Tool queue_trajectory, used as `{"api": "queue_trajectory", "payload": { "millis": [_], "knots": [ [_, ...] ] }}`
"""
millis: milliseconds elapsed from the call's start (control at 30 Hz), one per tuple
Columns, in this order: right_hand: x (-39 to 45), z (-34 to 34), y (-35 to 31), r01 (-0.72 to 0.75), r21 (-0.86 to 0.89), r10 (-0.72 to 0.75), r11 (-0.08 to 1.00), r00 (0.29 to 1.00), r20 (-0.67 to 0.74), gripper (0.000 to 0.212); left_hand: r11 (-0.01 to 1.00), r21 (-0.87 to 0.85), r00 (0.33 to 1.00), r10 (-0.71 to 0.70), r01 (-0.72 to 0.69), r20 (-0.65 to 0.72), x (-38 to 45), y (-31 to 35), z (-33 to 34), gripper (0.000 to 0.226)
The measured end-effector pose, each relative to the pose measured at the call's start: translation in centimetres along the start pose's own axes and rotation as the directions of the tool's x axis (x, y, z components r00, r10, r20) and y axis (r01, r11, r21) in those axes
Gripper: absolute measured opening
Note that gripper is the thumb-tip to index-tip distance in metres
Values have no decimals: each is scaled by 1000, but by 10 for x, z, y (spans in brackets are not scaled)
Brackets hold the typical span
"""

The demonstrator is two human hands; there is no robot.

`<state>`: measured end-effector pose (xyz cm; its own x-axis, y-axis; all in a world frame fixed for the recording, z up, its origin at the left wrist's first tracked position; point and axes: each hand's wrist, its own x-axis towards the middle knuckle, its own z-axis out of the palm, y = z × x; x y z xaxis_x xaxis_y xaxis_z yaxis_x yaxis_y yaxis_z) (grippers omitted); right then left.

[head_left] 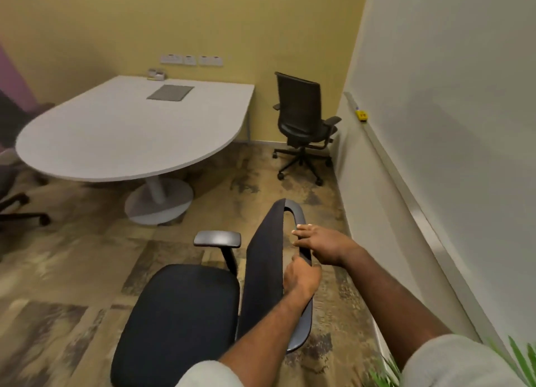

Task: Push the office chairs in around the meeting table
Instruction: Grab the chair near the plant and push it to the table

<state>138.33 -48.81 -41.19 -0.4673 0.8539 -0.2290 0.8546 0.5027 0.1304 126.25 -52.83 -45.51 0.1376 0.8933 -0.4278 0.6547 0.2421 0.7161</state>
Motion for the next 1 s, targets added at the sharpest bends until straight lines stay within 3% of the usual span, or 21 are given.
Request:
{"api": "queue_trajectory", "payload": {
  "millis": [100, 133, 200, 233, 333, 667, 800, 1000],
  "knots": [
    [18, 0, 7, 141, -62, -138, 988, 989, 48, 48, 998, -3, 997, -61, 61, -41, 0, -4, 7, 40],
    [30, 1, 8, 248, -92, -243, 965, 968, 57, 38, 993, -11, 989, -114, 114, -95, -4, -7, 10, 37],
    [28, 5, 11, 272, -108, -264, 956, 961, 76, 19, 994, 48, 987, -95, 102, -127, -9, -11, 23, 33],
    [41, 3, 14, 350, -141, -343, 926, 936, 73, 14, 991, 34, 973, -117, 127, -201, -11, -11, 24, 34],
    [49, 6, 14, 391, -150, -375, 908, 919, 122, 7, 989, 100, 954, -75, 108, -291, -12, -12, 30, 34],
    [59, 32, 8, 367, -232, -363, 901, 930, 60, 15, 980, 170, 968, -57, 100, -246, -2, -32, 19, 33],
    [58, 38, 3, 309, -175, -310, 935, 951, 19, 6, 975, 217, 977, -7, 55, -214, -1, -40, 4, 19],
    [67, 35, -24, 218, -29, -219, 976, 974, -64, 11, 954, 295, 994, 80, -56, -72, -3, -63, -45, 23]
  ]
}}
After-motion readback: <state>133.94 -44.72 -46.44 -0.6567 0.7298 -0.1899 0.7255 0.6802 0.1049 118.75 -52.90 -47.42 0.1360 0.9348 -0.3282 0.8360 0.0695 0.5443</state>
